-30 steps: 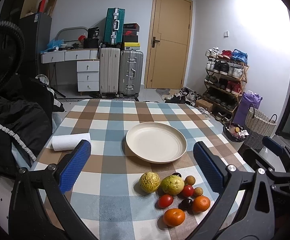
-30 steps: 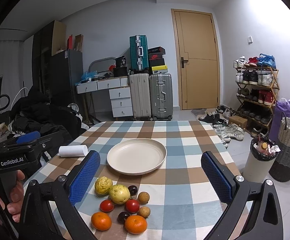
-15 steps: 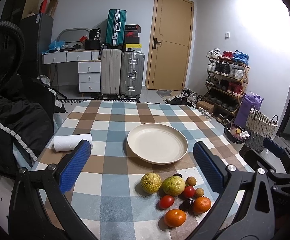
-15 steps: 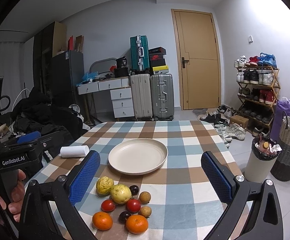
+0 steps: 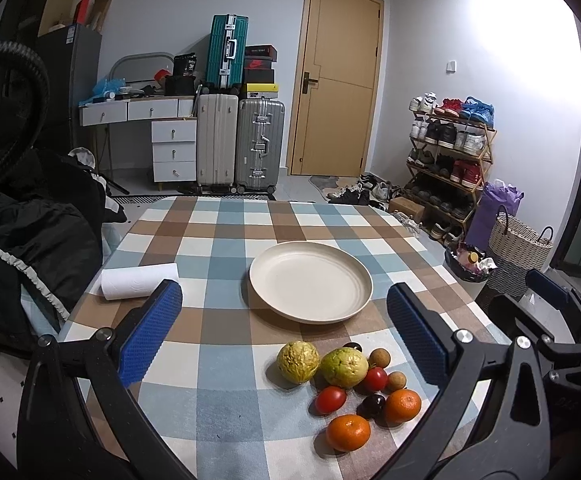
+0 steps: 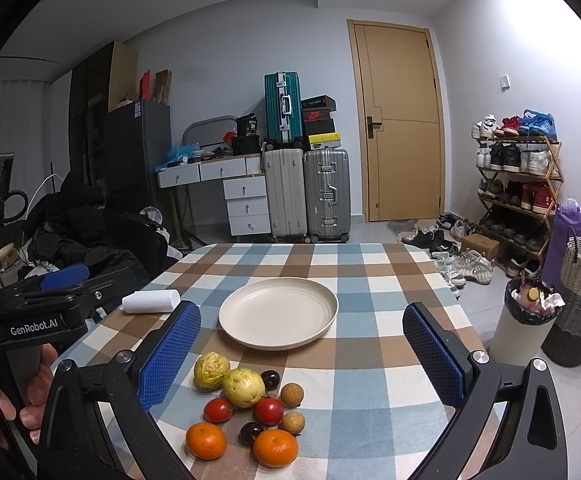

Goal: Organize fruits

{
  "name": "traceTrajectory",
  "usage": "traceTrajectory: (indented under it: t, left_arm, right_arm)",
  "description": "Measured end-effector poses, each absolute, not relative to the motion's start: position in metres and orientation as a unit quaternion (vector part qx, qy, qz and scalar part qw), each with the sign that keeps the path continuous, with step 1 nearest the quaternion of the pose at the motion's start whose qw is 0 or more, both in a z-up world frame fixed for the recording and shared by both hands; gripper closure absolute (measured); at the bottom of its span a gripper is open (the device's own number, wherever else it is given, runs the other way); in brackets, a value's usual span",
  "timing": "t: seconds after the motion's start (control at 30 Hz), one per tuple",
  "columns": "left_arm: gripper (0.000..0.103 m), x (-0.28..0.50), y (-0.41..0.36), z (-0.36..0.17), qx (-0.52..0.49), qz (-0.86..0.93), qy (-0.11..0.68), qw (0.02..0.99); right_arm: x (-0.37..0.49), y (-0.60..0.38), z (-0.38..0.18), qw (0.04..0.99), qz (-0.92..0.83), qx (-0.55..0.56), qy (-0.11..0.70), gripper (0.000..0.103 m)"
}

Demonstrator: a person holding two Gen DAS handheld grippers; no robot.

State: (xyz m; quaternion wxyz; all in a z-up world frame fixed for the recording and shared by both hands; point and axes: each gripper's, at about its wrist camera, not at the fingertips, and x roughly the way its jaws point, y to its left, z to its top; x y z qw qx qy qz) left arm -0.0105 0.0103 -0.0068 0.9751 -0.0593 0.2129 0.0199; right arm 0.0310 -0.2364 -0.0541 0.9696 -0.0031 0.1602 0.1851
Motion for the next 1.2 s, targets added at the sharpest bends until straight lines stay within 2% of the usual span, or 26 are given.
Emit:
traceTrajectory:
  t: [0.8, 1.2]
  left_arm:
    - [0.001, 0.014, 0.01, -0.032, -0.067, 0.007, 0.244, 0.967]
    - [0.001, 0.06, 0.018, -0.081, -0.087, -0.034, 0.306, 0.948]
  right_arm:
    - [0.032, -0.235, -0.055, 0.971, 0.186, 0.002, 0.149, 0.0]
    - [0.065, -0.239, -0.09, 0.962, 0.186, 0.013, 0.199, 0.0]
